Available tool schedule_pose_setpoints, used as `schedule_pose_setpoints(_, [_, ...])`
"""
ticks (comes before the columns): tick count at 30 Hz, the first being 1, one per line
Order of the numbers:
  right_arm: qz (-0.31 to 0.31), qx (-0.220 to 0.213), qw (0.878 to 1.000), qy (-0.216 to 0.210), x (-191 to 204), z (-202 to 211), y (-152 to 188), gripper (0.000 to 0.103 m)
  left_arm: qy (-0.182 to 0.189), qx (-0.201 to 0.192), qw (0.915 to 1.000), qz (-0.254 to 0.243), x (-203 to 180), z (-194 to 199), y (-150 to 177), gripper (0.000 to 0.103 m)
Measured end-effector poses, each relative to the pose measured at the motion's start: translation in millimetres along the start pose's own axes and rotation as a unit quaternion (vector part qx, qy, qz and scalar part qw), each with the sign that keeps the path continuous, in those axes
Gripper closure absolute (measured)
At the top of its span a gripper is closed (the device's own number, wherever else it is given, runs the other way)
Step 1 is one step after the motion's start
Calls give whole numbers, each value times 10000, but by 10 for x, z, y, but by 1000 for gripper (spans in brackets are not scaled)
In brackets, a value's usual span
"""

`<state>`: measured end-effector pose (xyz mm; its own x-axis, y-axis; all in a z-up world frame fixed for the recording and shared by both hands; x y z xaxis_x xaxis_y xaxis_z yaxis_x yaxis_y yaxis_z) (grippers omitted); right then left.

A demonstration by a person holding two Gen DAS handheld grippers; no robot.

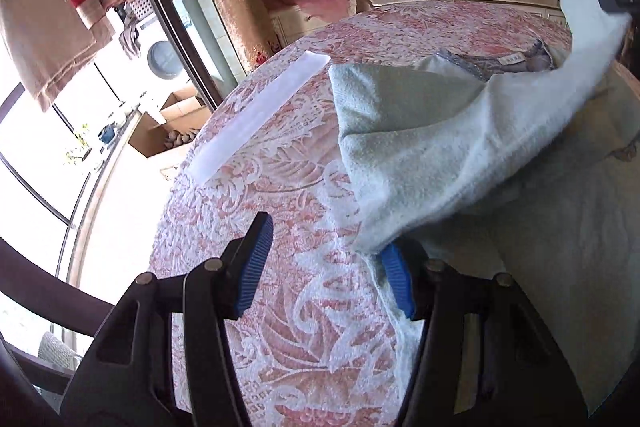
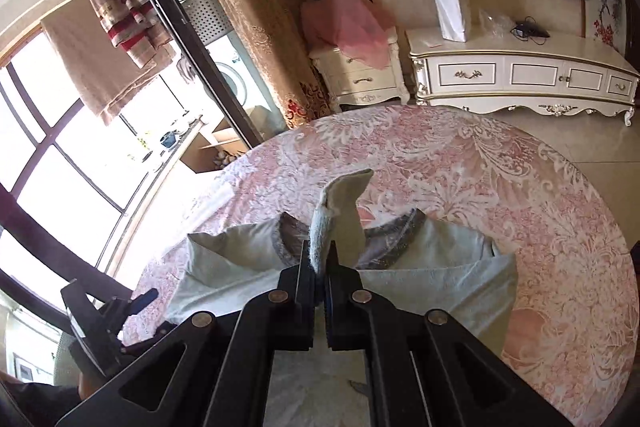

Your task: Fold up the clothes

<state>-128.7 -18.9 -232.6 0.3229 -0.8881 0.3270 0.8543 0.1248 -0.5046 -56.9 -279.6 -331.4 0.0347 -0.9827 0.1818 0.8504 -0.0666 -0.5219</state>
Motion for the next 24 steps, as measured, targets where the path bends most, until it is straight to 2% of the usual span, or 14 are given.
schedule_pose_setpoints(2, [-488,306,9980,278,-269,-188,253,99,39,49,9999,114,0,-22,4,42])
schedule_pose_setpoints(5, [-1307,864,9867,423,-569,-395,630,94,140,99,9996,221,13,-17,23,42])
schedule_pose_setpoints(7, [-1500,872,9837,469,-616,-348,735,92,182,103,9996,209,15,-4,23,42])
schedule_pose_setpoints(10, [-1796,737,9794,550,-674,-207,818,79,219,76,9997,96,9,30,15,42])
schedule_pose_setpoints(13, [-1928,692,9767,640,-736,-84,833,79,277,-6,9996,-28,12,133,18,42])
schedule_pose_setpoints(15, [-1861,606,9775,783,-725,27,791,79,289,-97,9995,-105,33,244,37,42])
schedule_pose_setpoints(17, [-1440,504,9838,944,-614,125,697,78,314,-230,9992,-96,72,405,26,42])
schedule_pose_setpoints(19, [-980,473,9881,1091,-485,169,614,78,423,-531,9977,9,98,644,-89,42])
schedule_pose_setpoints(22, [-496,732,9901,1088,-350,22,571,78,685,-842,9940,147,59,900,-325,41])
schedule_pose_setpoints(24, [-353,932,9896,1034,-312,-117,587,78,832,-912,9922,167,-18,896,-483,40])
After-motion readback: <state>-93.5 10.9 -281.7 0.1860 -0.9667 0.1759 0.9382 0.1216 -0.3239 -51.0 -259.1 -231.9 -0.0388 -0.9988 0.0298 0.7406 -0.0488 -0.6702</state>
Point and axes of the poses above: each gripper's, at about its wrist camera, not at the fingertips, and z roughly against the way its jaws point, x to its left, y to its underside, the point moved 9 cm from there along -z, roughly the way its jaws point, and after that the axes turned 8 degrees about x, right-handed, at the moved point
